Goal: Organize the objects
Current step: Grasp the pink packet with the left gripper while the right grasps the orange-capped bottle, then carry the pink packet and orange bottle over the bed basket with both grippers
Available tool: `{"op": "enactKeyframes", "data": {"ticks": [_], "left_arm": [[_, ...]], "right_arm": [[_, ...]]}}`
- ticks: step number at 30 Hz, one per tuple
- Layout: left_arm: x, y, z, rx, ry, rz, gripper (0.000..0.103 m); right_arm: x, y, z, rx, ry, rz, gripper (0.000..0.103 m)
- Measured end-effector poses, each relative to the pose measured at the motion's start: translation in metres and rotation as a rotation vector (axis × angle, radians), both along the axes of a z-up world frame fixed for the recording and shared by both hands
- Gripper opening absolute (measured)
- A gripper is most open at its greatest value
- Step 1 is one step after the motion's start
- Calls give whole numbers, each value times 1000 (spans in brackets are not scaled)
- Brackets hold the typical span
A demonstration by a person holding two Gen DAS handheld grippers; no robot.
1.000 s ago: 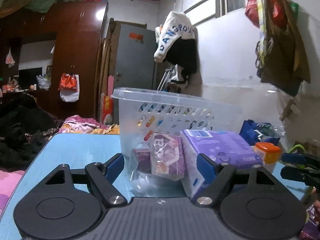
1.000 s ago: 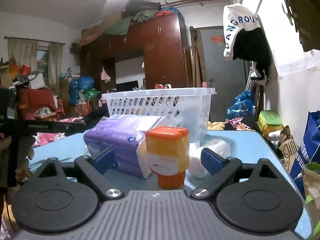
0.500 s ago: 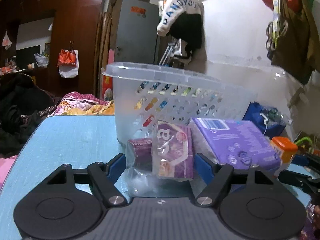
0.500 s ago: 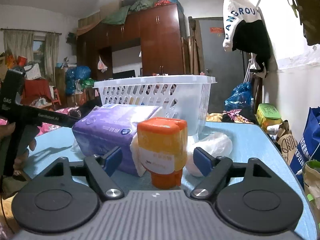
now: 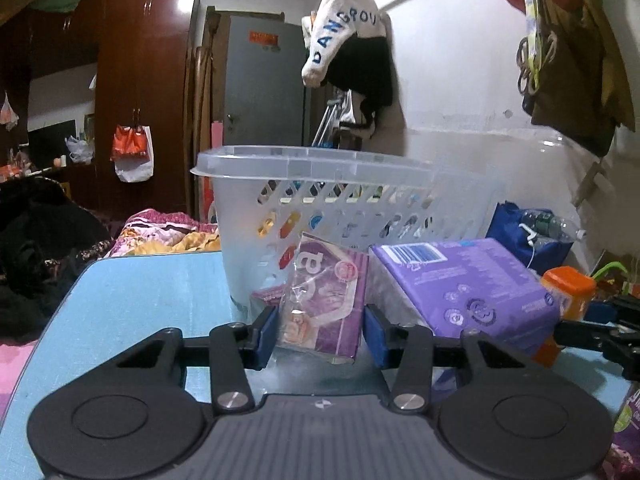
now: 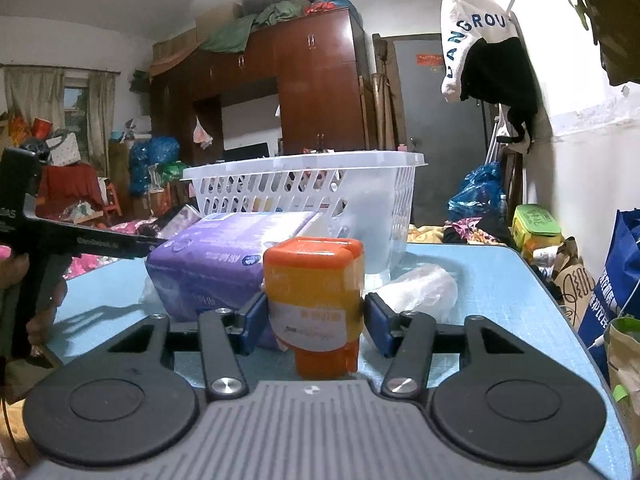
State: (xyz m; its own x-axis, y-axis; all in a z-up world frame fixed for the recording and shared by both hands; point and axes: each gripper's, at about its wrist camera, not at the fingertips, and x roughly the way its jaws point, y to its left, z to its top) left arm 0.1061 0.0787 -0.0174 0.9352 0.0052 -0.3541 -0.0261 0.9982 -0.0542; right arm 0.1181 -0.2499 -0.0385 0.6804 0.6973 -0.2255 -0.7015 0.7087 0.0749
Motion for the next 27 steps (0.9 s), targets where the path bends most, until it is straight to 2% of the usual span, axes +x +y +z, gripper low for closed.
{"op": "enactKeyframes", "data": {"ticks": [12, 17, 21, 27], "left_arm": [[-20, 11, 3, -46, -104, -20, 50], [-25, 15, 6, -64, -137, 4, 49], [-30, 20, 22, -78, -170, 36, 49], [-24, 21, 65, -57, -223, 23, 49]], "right_arm": [[-12, -7, 17, 40, -61, -19, 56], [-9, -14, 29, 68, -92, -32, 56], [1, -17, 57, 90, -134, -33, 56], [25, -2, 101, 103, -164, -5, 56]]}}
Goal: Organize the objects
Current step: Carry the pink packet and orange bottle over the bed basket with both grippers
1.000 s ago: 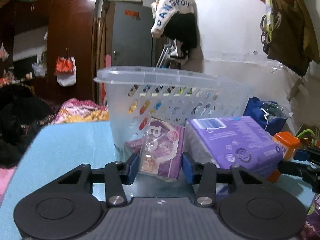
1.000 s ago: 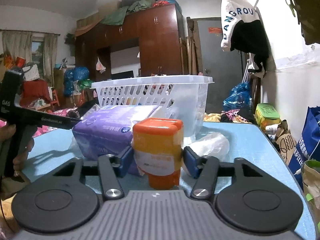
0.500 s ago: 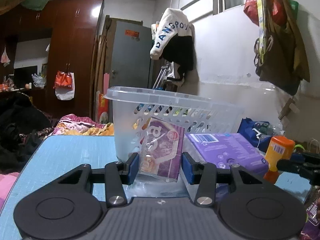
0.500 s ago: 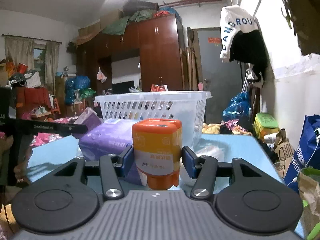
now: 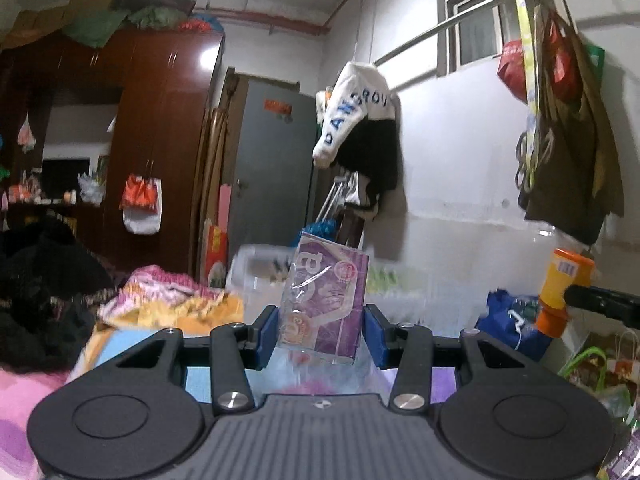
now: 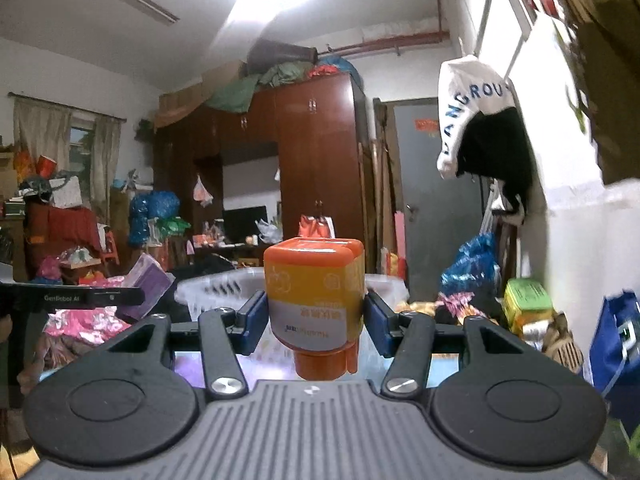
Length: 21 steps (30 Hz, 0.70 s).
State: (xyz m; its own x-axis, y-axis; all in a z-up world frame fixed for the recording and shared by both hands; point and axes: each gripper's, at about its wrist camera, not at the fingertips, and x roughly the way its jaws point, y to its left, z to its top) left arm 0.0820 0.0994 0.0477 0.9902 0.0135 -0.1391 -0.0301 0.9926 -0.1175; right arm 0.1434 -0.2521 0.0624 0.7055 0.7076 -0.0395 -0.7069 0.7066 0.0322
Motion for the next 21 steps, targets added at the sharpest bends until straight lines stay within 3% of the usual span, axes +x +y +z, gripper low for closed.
{"op": "enactKeyframes", "data": {"ticks": [4, 8, 11, 14, 21], "left_arm": [[30, 3, 35, 20, 21, 10, 49], [81, 7, 54, 37, 137, 51, 49], [125, 13, 51, 36, 286, 99, 49], [152, 13, 45, 45, 385, 103, 49], [165, 14, 38, 46, 428, 114, 49]], "right_arm": [[28, 31, 28, -37, 17, 31, 56], [64, 70, 33, -95, 96, 38, 56], [92, 99, 21, -161, 212, 43, 56], [109, 121, 10, -243, 285, 44, 56], [122, 131, -2, -275, 359, 44, 56]]}}
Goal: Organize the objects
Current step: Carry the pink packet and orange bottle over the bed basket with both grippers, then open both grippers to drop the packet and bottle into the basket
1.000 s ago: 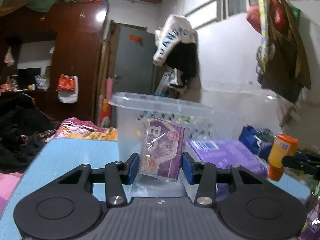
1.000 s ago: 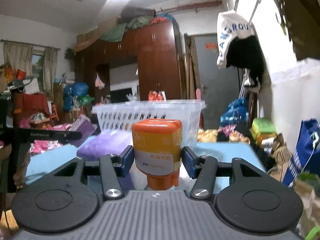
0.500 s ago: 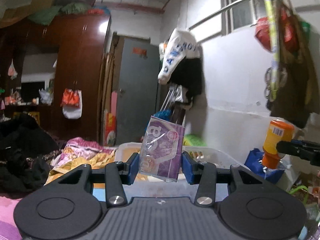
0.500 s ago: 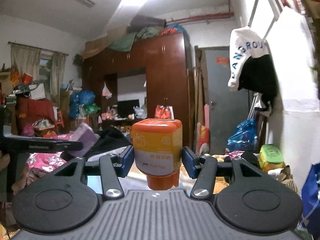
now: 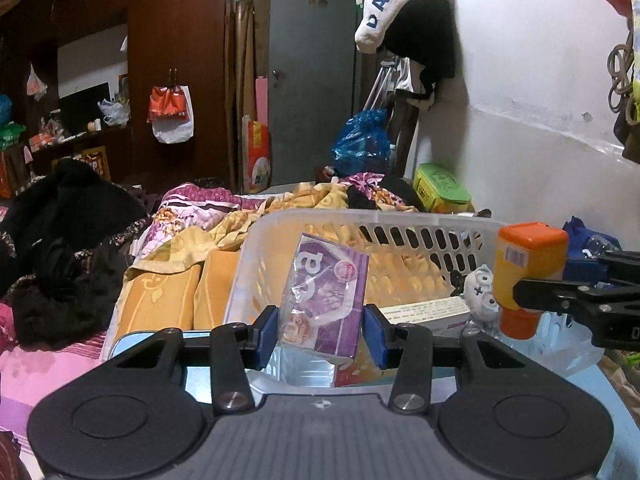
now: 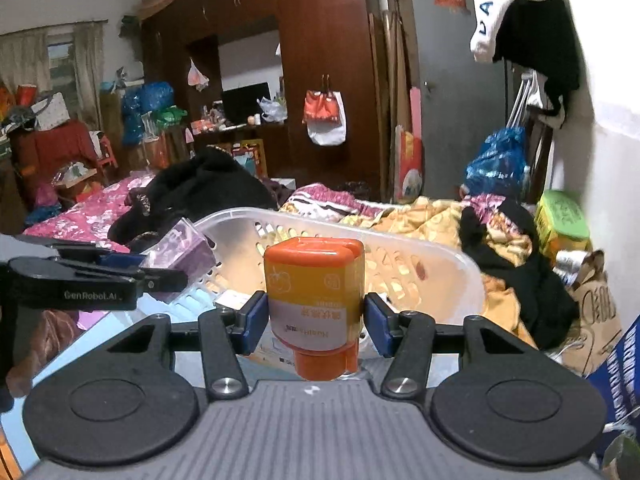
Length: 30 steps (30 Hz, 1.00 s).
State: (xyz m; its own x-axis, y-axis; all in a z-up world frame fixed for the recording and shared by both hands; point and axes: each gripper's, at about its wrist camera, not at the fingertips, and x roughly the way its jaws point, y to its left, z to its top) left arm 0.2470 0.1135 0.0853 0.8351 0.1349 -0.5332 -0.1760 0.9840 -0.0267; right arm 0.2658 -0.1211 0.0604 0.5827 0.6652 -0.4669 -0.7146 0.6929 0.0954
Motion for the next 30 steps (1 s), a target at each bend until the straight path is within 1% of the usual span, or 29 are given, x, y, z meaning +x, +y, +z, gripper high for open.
{"op": "enactKeyframes", "data": {"ticks": [4, 6, 8, 9, 10, 11, 12, 13, 15, 16, 17, 19, 21, 23, 25, 27, 30], "left_arm": [[-1, -1, -5, 17, 2, 13, 49], [-1, -1, -6, 20, -2, 20, 49], [-2, -2, -5, 27, -14, 12, 50], [-4, -4, -4, 48, -34, 11, 50], [-7, -7, -3, 89, -66, 19, 55], [-11, -12, -1, 122, -93, 30, 70], [-15, -13, 1, 128, -113, 29, 77], [-22, -15, 3, 123, -140, 16, 82], [-40, -17, 4, 98, -187, -29, 82], [-52, -20, 3, 92, -206, -45, 82], [-65, -21, -1, 85, -231, -57, 82], [-90, -23, -14, 69, -261, -75, 84], [-113, -21, -34, 40, -273, -84, 85], [-123, -14, -56, 5, -253, -87, 85], [-122, -6, -73, -26, -228, -85, 85], [-114, 3, -83, -62, -191, -88, 85], [-104, 11, -87, -98, -163, -107, 85]], "right_arm": [[4, -4, -8, -17, 29, 1, 56], [6, -3, -5, -29, 38, 4, 56], [7, -7, -2, -12, 45, 12, 57], [6, -11, 0, 2, 41, 11, 61], [5, -14, 3, 21, 29, 9, 69], [-1, -19, 7, 43, 2, 5, 88], [-9, -26, 10, 57, -34, 1, 98], [-17, -33, 12, 65, -71, -1, 99], [-35, -55, 13, 86, -138, -21, 102], [-42, -67, 11, 114, -162, -38, 103], [-51, -83, 6, 150, -182, -56, 103], [-65, -109, -9, 199, -187, -94, 103], [-74, -127, -30, 203, -164, -131, 103], [-82, -136, -53, 193, -122, -152, 103], [-86, -135, -72, 167, -70, -156, 103], [-85, -129, -83, 134, -32, -163, 103], [-70, -118, -85, 108, 5, -184, 103]]}}
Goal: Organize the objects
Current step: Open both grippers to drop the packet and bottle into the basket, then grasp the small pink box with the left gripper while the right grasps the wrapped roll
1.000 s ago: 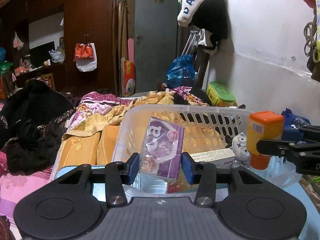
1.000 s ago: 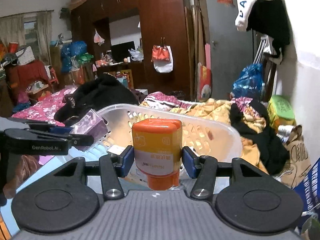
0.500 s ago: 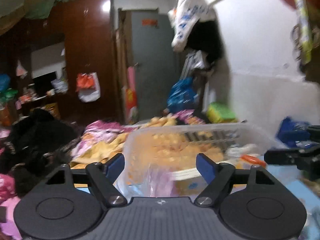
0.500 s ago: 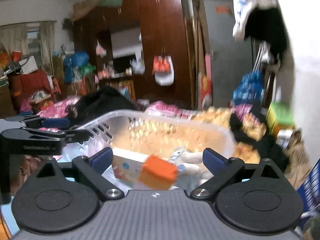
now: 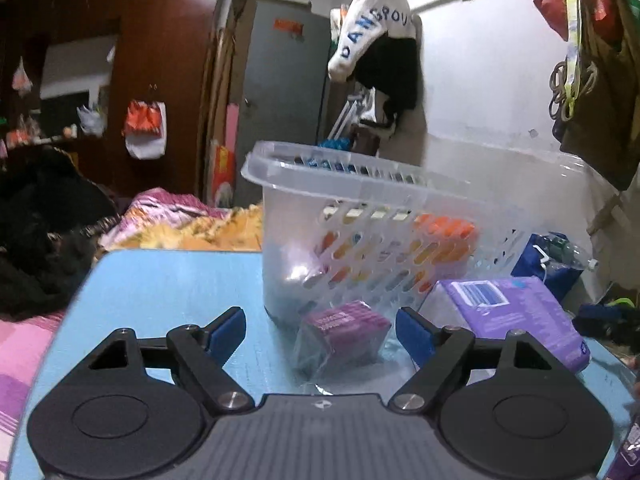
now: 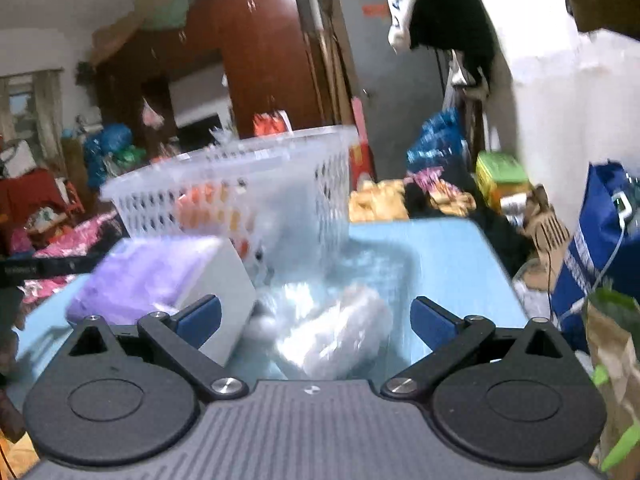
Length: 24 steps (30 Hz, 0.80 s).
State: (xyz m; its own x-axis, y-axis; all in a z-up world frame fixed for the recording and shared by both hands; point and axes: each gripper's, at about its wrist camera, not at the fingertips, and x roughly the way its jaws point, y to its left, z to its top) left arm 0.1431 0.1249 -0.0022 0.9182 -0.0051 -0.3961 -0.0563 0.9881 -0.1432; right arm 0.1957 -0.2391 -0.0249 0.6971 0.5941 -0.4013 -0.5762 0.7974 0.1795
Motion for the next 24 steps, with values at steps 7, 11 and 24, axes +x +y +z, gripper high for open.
{"op": "enactKeyframes", "data": {"ticks": [7, 11, 24], "left_arm": [[6, 16, -11, -80, 45, 7, 85], [10, 12, -13, -61, 64, -10, 85], [33, -1, -20, -87, 158, -98, 85]], "right_arm": [[4, -3, -12, -16, 80, 5, 103], [-1, -3, -17, -29, 89, -11, 101], [0, 1, -17, -62, 85, -36, 90]]}}
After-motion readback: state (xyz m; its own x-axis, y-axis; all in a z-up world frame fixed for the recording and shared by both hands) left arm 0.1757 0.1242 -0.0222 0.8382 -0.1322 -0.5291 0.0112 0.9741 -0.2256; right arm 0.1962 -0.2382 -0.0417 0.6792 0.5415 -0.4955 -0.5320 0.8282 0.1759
